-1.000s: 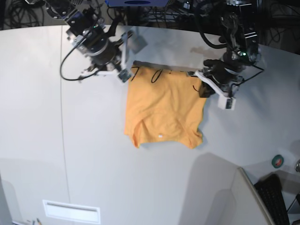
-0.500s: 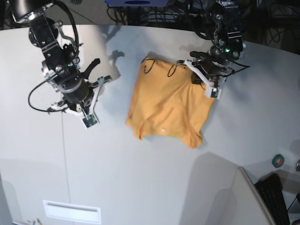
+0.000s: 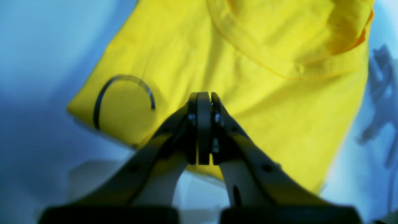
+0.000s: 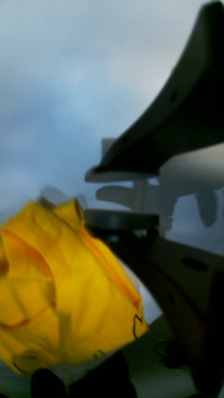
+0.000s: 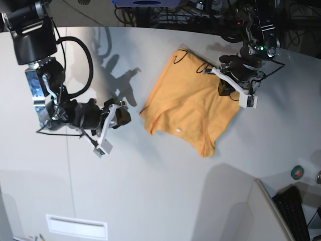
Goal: Layout the t-shirt on the table in an organized manner, then fold the t-shirt properly
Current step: 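Push the bundle's side with the right gripper toward the left gripper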
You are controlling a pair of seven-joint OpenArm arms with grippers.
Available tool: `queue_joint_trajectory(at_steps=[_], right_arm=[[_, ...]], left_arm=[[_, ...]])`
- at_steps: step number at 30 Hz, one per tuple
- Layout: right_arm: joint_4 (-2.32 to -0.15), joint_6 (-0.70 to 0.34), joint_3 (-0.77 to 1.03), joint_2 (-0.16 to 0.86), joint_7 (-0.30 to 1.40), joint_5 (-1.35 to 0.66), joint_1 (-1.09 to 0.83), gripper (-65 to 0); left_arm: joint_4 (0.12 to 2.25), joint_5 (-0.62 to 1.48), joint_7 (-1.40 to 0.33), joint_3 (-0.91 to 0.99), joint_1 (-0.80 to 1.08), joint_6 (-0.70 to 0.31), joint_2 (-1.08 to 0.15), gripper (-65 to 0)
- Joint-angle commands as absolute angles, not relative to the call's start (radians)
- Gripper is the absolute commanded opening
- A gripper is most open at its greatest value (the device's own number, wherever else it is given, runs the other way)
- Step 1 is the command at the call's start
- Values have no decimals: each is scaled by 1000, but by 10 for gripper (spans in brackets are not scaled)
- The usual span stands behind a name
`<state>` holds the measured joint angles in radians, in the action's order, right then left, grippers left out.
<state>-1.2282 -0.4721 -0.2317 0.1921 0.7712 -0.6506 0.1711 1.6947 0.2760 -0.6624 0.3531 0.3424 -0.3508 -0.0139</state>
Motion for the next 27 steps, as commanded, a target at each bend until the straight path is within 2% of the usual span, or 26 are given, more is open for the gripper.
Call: queue_joint_trajectory(at_steps=[1, 4, 7, 9, 13, 19, 24, 25, 27], right_arm=[[-1214, -492, -225, 186, 756, -659, 216, -432], [-1115, -527, -223, 147, 756, -659, 262, -342], [-1010, -572, -219, 102, 756, -659, 305, -210], [-963, -588, -217, 85, 753, -659, 331, -176], [-875, -624, -217, 47, 748, -659, 386, -204], [-745, -634, -226, 30, 674, -656, 437, -203], [-731, -628, -260, 27, 647, -654, 437, -209], [-730, -624, -277, 24, 628, -654, 437, -233], [-728, -581, -303, 18, 596, -654, 432, -326]], left_arm=[[1727, 305, -639, 395, 357, -355, -21, -650], [1738, 389, -639, 530, 395, -357, -22, -650], [1742, 447, -644, 644, 433, -366, -22, -650], [1742, 455, -644, 687, 450, -404, -22, -650], [1742, 453, -645, 725, 475, -426, -22, -650], [1744, 453, -641, 733, 504, -426, -22, -650], [1744, 453, -641, 733, 509, -426, -22, -650], [1744, 453, -641, 733, 506, -426, -22, -650], [1744, 453, -641, 731, 503, -426, -22, -650]])
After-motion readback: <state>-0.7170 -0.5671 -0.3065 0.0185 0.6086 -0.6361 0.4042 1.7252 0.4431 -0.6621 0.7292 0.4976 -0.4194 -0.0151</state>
